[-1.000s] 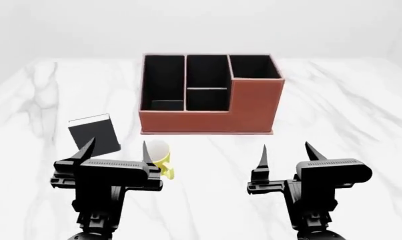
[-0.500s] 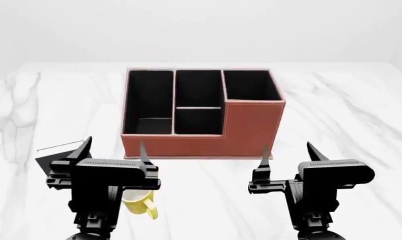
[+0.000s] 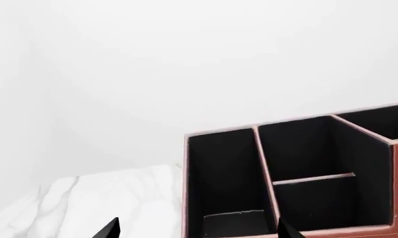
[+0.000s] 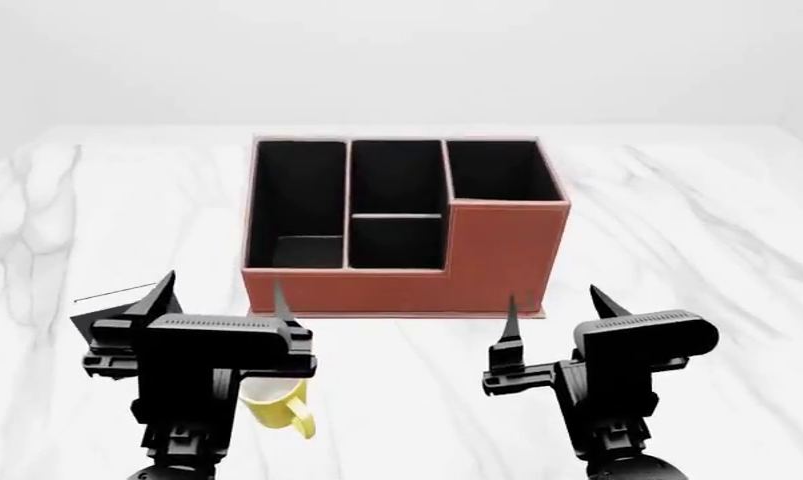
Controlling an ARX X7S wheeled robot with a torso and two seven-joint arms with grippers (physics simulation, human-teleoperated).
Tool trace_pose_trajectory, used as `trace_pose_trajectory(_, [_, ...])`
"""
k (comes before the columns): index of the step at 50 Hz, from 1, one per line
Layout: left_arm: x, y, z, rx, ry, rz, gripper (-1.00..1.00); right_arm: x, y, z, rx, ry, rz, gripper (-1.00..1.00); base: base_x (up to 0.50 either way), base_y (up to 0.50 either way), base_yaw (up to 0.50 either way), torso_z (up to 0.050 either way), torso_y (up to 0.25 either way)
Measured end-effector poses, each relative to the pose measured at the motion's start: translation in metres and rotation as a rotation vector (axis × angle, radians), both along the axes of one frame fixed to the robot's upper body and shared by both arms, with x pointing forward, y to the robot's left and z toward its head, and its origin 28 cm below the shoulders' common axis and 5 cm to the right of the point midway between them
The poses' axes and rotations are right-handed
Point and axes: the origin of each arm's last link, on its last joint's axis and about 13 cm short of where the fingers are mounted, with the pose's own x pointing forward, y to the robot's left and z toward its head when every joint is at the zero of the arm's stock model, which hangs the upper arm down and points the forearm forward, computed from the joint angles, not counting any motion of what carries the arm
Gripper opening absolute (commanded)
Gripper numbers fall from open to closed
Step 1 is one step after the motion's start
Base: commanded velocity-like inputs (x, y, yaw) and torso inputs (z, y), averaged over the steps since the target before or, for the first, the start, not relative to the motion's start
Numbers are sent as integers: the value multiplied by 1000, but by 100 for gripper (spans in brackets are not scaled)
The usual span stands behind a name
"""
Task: Pick up the yellow and white mug and place it to the right of the caddy.
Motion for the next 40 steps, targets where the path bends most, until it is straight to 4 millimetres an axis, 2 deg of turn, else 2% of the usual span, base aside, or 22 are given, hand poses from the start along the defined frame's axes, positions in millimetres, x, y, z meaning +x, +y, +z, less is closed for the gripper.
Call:
trace_pose_trajectory(20, [-2, 6, 9, 8, -33, 51, 100, 8, 16, 6, -44, 50, 157, 100, 0, 0, 0, 0, 0])
trace_pose_trajectory(40, [-3, 11, 15, 4, -59, 99, 100, 22, 48, 8, -2, 141, 338, 100, 0, 0, 0, 0, 0])
